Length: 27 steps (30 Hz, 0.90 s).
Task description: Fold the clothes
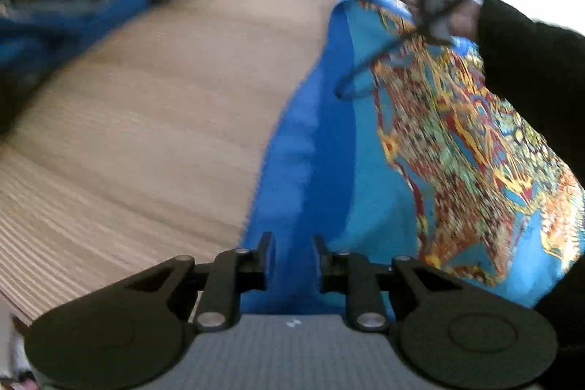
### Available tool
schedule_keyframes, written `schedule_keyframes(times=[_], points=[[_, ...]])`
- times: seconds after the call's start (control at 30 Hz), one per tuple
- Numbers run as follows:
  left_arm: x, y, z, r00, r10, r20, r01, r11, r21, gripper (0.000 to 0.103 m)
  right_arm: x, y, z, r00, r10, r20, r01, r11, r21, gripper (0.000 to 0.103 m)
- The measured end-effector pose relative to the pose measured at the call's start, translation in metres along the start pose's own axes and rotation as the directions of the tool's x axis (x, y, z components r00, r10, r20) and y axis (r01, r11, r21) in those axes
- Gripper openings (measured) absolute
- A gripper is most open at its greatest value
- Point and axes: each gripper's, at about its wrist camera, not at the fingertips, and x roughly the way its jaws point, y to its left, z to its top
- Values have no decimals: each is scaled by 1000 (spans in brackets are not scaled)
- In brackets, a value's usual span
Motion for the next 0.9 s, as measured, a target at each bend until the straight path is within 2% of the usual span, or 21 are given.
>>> schedule_keyframes(times=[0.1, 0.2, 0.23, 0.3, 0.37, 0.5, 0.57, 0.67, 0.73, 0.77, 0.8, 0.83, 0.9], points=[[-7, 3, 25, 998, -9, 64, 6, 999, 45, 24, -51, -12, 1, 997, 43, 69, -47, 998, 52, 54], [-4, -7, 58, 991, -44, 130, 28, 991, 128, 26, -103, -34, -3, 994, 32, 108, -39, 997, 65, 53], [1, -15, 70, 988, -64, 143, 42, 987, 156, 27, -114, -46, -5, 993, 12, 115, -21, 997, 79, 53], [19, -33, 92, 982, -116, 151, 85, 976, 202, 27, -133, -74, -9, 991, -77, 114, 59, 986, 157, 53], [43, -54, 112, 975, -172, 141, 134, 960, 247, 27, -147, -104, -20, 982, -166, 94, 136, 955, 263, 55], [92, -96, 142, 971, -219, 92, 186, 942, 281, 27, -150, -161, -41, 972, -228, 53, 179, 873, 454, 55], [109, -108, 152, 968, -236, 82, 205, 938, 280, 28, -139, -174, -45, 973, -226, 44, 180, 868, 463, 55], [131, -122, 160, 972, -221, 80, 189, 938, 290, 28, -111, -184, -43, 983, -177, 45, 139, 886, 442, 55], [143, -122, 164, 974, -217, 69, 187, 936, 298, 28, -95, -185, -41, 987, -152, 51, 118, 907, 405, 50], [148, -122, 166, 975, -214, 64, 186, 936, 298, 28, -90, -184, -38, 988, -137, 64, 104, 921, 376, 43], [153, -121, 168, 976, -209, 59, 183, 937, 296, 28, -87, -182, -33, 990, -114, 80, 80, 933, 350, 17], [158, -120, 169, 977, -207, 55, 183, 939, 293, 28, -85, -179, -26, 991, -93, 100, 55, 941, 333, 9], [168, -116, 170, 979, -201, 43, 181, 942, 283, 27, -79, -175, -3, 985, -72, 154, 23, 954, 300, 9]])
